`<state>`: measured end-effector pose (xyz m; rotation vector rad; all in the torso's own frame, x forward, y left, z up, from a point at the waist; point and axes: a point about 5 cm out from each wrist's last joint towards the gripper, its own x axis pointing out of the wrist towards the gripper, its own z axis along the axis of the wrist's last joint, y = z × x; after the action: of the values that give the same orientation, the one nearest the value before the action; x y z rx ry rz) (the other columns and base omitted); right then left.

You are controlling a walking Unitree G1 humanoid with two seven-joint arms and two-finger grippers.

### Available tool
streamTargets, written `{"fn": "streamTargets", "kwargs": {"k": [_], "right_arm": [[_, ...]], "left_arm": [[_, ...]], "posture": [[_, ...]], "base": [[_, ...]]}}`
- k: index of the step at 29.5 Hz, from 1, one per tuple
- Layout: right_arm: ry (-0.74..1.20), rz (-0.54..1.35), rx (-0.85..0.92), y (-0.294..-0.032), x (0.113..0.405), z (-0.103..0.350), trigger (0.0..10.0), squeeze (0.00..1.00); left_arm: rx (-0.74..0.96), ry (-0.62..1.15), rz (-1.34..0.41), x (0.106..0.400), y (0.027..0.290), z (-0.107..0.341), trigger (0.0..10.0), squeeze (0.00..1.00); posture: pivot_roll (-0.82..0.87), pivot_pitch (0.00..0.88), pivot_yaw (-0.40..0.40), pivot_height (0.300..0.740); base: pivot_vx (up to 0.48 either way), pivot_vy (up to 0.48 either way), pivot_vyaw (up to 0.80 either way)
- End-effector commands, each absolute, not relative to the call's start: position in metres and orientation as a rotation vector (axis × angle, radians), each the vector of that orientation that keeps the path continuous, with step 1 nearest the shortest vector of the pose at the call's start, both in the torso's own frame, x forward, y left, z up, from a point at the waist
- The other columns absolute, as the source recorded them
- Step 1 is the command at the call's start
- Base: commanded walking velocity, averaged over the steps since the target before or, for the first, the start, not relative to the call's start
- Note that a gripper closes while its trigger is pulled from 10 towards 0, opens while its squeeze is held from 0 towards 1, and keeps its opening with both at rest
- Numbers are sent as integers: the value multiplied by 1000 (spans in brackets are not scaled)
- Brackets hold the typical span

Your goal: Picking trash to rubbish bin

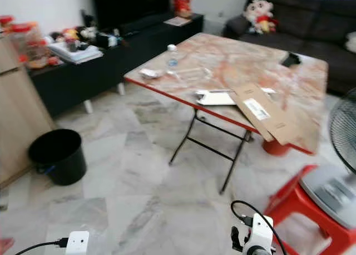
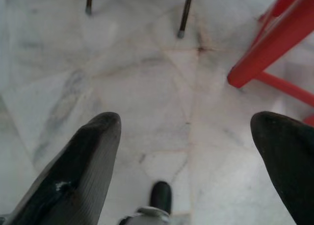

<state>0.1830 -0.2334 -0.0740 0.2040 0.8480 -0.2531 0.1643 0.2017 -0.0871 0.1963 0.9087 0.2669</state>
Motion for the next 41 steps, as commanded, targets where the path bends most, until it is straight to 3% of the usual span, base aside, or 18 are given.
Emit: {"fn": "streamTargets", "kwargs": {"k": [1, 24, 29, 41], "right_arm": [[838, -264, 194, -239, 185, -71, 10000, 0], [855, -218, 152, -238, 184, -72, 10000, 0], [865, -211, 155, -237, 184, -73, 10000, 0], [877, -232, 165, -233, 184, -74, 10000, 0]], "left_arm": [[190, 909, 255, 164, 196, -88, 10000, 0], [209, 930, 211, 166, 189, -89, 10000, 0], [159, 929, 230, 167, 190, -89, 10000, 0], [175, 953, 235, 166, 198, -89, 10000, 0]], "posture": [[-16, 53, -71, 740], [-24, 95, -93, 740], [-27, 105, -94, 740], [-20, 50, -72, 740]], "base": [[0, 0, 800], [0, 0, 800], [0, 0, 0], [480, 0, 0]]}}
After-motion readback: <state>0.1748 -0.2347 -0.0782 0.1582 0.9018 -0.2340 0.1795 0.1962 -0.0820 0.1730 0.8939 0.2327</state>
